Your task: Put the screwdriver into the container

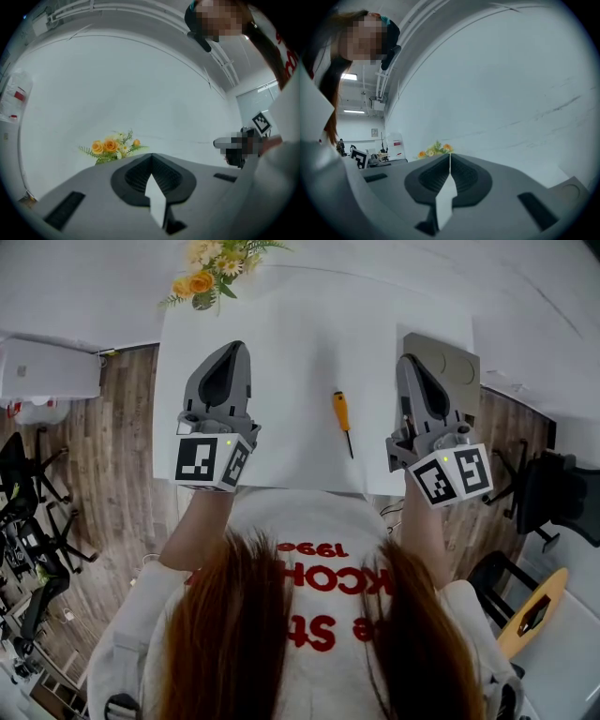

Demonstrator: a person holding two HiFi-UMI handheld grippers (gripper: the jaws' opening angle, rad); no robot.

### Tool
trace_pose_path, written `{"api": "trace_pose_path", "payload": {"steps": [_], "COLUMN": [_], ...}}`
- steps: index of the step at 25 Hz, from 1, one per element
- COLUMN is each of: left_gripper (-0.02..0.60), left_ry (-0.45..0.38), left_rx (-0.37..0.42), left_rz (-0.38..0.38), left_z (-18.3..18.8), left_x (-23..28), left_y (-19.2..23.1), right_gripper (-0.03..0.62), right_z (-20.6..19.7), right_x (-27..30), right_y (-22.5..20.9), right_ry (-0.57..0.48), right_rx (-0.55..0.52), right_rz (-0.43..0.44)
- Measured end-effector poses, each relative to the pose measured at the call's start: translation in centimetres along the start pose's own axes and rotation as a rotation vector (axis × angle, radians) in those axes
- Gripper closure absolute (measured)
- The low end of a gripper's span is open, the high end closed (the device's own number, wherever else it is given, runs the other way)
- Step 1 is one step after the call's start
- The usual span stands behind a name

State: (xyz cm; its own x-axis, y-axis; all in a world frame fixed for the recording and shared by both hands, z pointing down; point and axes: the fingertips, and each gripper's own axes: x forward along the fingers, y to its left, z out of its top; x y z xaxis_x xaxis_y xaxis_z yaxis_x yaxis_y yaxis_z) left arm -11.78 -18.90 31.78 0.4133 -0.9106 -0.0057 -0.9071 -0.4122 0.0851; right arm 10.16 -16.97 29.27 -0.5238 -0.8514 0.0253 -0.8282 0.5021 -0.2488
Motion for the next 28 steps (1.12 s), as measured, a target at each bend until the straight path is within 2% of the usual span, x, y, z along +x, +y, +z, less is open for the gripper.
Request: {"api": "trace_pose_path", "payload": {"steps": [4, 9, 17, 28], "left_gripper": [0.575, 0.575, 0.575, 0.575], "left_ry": [0.023, 0.064, 0.118, 0.178], "left_rx": [-0.026, -0.020, -0.023, -0.035], "left_rz": [-0.001, 0.001, -0.001, -0.019], "left_z": [-1.3, -3.1, -5.3, -7.3], "left_x": [0.2, 0.4, -0.1, -1.2], "left_y": [-0.2, -0.6, -0.7, -1.6], "right_gripper": [0.586, 0.580, 0.508, 0.470], "right_z": [-3.4, -8.1, -14.8, -23.6], "right_x": [0.4, 0.4, 0.4, -0.2], "right_y": [-0.7, -2.1, -2.7, -2.2], "right_ry": [0.105, 0.214, 0.377, 0.530], "right_rx": [0.009, 0.025, 0.032, 0.051], "right_rz": [-0.004, -0.043, -0.063, -0.081]}}
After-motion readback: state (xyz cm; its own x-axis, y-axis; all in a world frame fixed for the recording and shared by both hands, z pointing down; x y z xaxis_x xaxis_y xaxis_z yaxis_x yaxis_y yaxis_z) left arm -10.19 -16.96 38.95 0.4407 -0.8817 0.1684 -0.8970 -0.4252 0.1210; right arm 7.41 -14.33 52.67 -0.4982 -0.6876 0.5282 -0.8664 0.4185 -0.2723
